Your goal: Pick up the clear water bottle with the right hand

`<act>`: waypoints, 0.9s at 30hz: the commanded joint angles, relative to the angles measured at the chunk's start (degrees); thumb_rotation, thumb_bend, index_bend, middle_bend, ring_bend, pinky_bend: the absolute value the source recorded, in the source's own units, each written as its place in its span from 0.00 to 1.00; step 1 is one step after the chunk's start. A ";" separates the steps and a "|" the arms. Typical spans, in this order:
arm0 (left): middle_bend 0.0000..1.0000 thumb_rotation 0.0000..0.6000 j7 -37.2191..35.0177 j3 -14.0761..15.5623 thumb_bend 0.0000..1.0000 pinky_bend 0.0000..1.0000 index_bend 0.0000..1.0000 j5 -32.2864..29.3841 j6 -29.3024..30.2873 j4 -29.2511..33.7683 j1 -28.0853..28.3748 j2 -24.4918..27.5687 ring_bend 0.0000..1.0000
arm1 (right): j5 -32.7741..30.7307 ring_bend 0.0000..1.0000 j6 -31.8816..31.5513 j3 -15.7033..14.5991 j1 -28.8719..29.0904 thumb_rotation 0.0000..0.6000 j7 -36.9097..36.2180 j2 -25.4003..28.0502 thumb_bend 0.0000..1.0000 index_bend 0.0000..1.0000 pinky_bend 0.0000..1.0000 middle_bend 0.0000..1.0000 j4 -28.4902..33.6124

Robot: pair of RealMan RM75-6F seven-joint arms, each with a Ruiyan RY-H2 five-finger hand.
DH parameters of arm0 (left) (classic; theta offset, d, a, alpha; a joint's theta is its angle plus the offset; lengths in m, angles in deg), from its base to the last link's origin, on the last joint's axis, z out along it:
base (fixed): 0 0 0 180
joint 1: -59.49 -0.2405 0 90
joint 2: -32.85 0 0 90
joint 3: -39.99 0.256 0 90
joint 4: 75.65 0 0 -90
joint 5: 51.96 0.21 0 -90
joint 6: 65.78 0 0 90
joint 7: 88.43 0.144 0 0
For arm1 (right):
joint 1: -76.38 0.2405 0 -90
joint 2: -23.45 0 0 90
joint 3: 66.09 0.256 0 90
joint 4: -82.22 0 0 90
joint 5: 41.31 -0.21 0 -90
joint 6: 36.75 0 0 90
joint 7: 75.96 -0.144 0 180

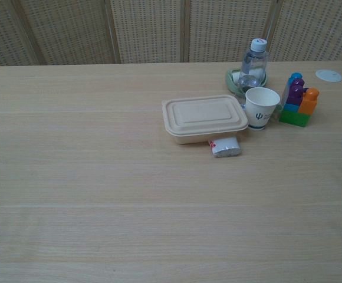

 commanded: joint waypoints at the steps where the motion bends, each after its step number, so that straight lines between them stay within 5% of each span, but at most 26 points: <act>1: 0.00 1.00 0.07 0.03 0.00 0.00 0.00 0.10 0.08 0.05 -0.03 0.00 0.00 | -0.01 0.00 0.11 0.02 -0.04 0.64 0.01 -0.07 0.00 0.00 0.04 0.00 -0.18; 11: 0.00 1.00 0.07 0.02 0.00 0.00 0.00 0.02 0.69 0.42 -0.37 0.27 0.00 | -0.79 0.00 3.13 -0.05 0.98 0.63 -2.26 -0.41 0.00 0.00 0.04 0.00 -0.57; 27: 0.00 1.00 1.71 -0.36 0.00 0.00 0.00 -2.84 -1.81 -1.31 0.69 -1.37 0.00 | -10.91 0.00 27.47 5.81 16.95 0.66 -0.58 -6.57 0.00 0.00 0.04 0.00 -10.28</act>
